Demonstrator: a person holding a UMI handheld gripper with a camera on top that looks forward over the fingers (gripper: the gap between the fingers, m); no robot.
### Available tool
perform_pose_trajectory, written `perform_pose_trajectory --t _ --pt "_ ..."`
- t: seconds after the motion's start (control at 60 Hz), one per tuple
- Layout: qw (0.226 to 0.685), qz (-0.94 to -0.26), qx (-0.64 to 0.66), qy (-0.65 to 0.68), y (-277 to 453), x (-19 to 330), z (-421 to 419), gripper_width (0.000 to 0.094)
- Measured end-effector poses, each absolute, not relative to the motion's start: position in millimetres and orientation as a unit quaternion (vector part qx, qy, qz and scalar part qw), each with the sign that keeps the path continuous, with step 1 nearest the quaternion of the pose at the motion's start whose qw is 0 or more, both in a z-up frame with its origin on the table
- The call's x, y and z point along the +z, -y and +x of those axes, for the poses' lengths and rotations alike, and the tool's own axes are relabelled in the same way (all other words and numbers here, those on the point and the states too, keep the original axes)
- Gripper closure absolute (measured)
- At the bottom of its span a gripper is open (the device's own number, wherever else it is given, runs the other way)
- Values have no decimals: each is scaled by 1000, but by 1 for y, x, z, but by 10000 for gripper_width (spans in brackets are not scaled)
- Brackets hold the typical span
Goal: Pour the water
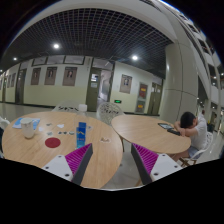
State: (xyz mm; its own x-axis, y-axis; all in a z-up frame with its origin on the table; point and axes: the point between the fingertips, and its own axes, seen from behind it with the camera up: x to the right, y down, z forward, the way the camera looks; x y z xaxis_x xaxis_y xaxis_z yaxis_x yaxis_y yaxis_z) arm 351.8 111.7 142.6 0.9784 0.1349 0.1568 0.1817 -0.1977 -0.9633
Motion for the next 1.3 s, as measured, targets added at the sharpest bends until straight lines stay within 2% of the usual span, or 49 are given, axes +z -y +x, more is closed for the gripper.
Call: perform_pose_trajectory --t 0.017,0.15,0.25,0.65,0.883,0.933,0.95,1.017,1.117,1.233,1.3 --pt "626 -773 -17 104 -128 136 363 106" --pt "620 -776 -3 117 -131 125 342 106" --pt "622 -771 6 139 -118 134 326 103" --pt "607 -774 57 169 -212 82 230 104" --pt "641 -749 55 159 -280 87 199 122" --pt "645 -745 58 159 -288 88 192 168" --pt "646 -744 58 158 -289 89 192 155" --pt "651 -743 45 151 -295 90 197 476" --pt "652 -748 48 115 -297 89 204 506" --pt "650 -751 53 101 -297 87 207 606" --pt "647 -754 29 111 -294 87 207 616"
